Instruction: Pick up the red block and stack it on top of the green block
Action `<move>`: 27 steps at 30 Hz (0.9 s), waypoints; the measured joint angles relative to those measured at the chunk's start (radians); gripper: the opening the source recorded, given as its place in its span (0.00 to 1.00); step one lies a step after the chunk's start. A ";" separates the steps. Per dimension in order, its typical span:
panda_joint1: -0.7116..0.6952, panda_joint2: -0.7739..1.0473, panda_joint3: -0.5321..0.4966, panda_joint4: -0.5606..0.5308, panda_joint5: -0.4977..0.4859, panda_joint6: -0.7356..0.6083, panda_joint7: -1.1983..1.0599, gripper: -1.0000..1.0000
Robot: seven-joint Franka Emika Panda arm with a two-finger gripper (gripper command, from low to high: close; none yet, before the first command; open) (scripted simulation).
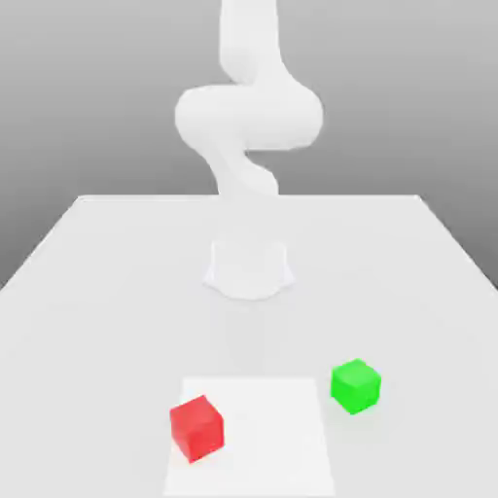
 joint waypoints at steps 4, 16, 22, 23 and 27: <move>-0.067 0.151 0.040 -0.056 -0.020 0.073 0.148 0.50; -0.203 0.588 0.092 -0.218 -0.072 0.284 0.571 0.50; -0.231 0.800 0.086 -0.294 -0.035 0.395 0.728 0.50; -0.229 0.836 0.082 -0.295 -0.037 0.421 0.740 0.50; -0.205 0.980 0.050 -0.279 -0.071 0.540 0.776 0.50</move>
